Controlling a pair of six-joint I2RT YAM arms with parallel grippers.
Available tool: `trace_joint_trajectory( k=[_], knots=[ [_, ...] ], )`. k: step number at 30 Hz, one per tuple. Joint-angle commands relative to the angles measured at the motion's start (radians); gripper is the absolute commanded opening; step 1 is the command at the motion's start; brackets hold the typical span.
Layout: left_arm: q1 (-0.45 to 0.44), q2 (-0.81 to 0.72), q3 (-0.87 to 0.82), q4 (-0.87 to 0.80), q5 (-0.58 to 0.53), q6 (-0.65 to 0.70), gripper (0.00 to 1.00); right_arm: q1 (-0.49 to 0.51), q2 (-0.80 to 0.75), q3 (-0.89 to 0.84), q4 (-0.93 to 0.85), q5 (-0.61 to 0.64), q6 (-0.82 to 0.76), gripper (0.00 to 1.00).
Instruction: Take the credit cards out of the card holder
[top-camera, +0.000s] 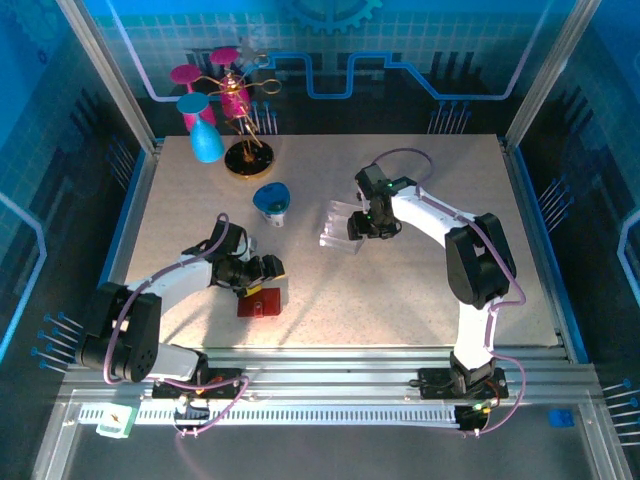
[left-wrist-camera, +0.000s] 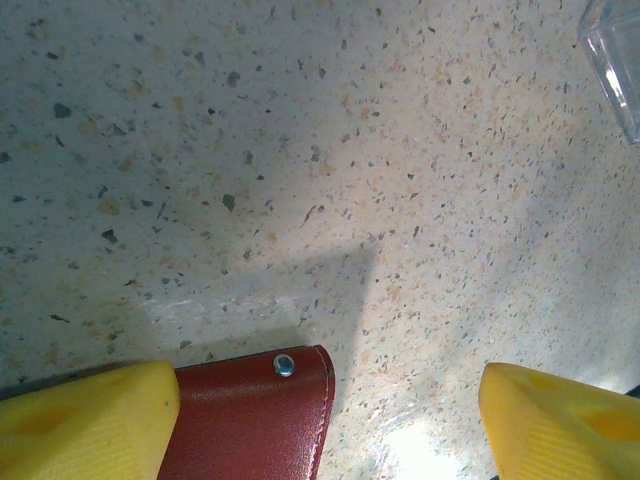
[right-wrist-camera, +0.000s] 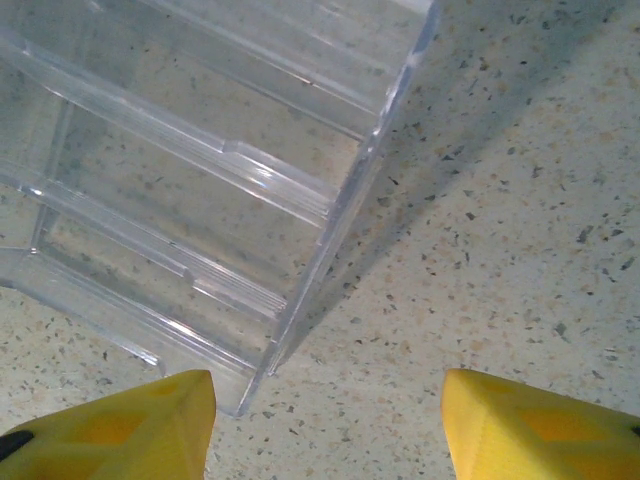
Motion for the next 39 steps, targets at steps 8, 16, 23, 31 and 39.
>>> trace_joint_trajectory(
  k=[8, 16, 23, 31, 39],
  knots=[
    [-0.008, 0.030, -0.016, -0.075, -0.016, 0.018, 0.81, -0.018, 0.038, 0.007, -0.039, 0.051, -0.019, 0.62],
    [-0.008, 0.028, -0.017, -0.074, -0.016, 0.016, 0.81, -0.024, 0.036, 0.017, -0.060, 0.077, -0.034, 0.62],
    [-0.008, 0.030, -0.015, -0.075, -0.016, 0.017, 0.81, -0.036, 0.027, 0.035, -0.082, 0.108, -0.047, 0.62],
    [-0.008, 0.025, -0.016, -0.079, -0.020, 0.017, 0.81, -0.018, -0.044, 0.028, -0.071, 0.059, -0.055, 0.61],
    [-0.009, 0.011, -0.033, -0.090, -0.005, 0.006, 0.81, 0.072, -0.162, -0.046, -0.032, -0.160, -0.010, 0.60]
  ],
)
